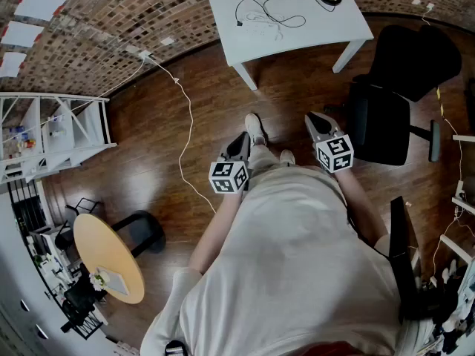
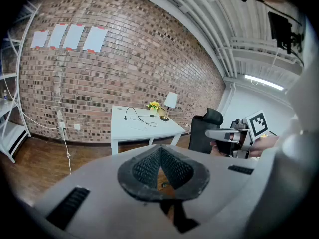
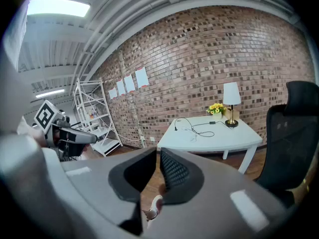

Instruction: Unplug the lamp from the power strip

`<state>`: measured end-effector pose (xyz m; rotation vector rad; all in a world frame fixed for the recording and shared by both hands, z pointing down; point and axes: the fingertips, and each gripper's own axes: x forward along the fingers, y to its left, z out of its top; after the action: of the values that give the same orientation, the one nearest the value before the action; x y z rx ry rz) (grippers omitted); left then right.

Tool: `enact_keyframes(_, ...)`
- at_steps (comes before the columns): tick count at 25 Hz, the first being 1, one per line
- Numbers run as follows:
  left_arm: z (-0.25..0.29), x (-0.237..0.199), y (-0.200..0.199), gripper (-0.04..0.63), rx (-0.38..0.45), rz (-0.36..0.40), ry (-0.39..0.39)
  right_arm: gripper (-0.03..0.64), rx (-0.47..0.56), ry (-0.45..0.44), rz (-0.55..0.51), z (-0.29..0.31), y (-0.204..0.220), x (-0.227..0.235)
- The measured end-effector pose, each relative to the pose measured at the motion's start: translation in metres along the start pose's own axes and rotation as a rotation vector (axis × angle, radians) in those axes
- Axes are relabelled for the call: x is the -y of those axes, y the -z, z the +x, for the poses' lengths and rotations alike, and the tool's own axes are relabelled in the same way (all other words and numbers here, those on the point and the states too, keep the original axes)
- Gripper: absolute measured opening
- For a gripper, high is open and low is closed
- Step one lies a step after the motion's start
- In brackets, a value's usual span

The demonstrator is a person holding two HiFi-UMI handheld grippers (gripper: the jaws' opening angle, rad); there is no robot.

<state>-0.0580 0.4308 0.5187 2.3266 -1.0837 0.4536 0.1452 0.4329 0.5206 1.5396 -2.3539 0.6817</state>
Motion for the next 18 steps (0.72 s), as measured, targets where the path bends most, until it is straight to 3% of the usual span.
enact_keyframes(18, 0.077, -0.095, -0.068, 0.002, -0.041, 0.017, 0.072, 0.011, -0.025, 0.056, 0.036, 0.116, -0.05, 0.015)
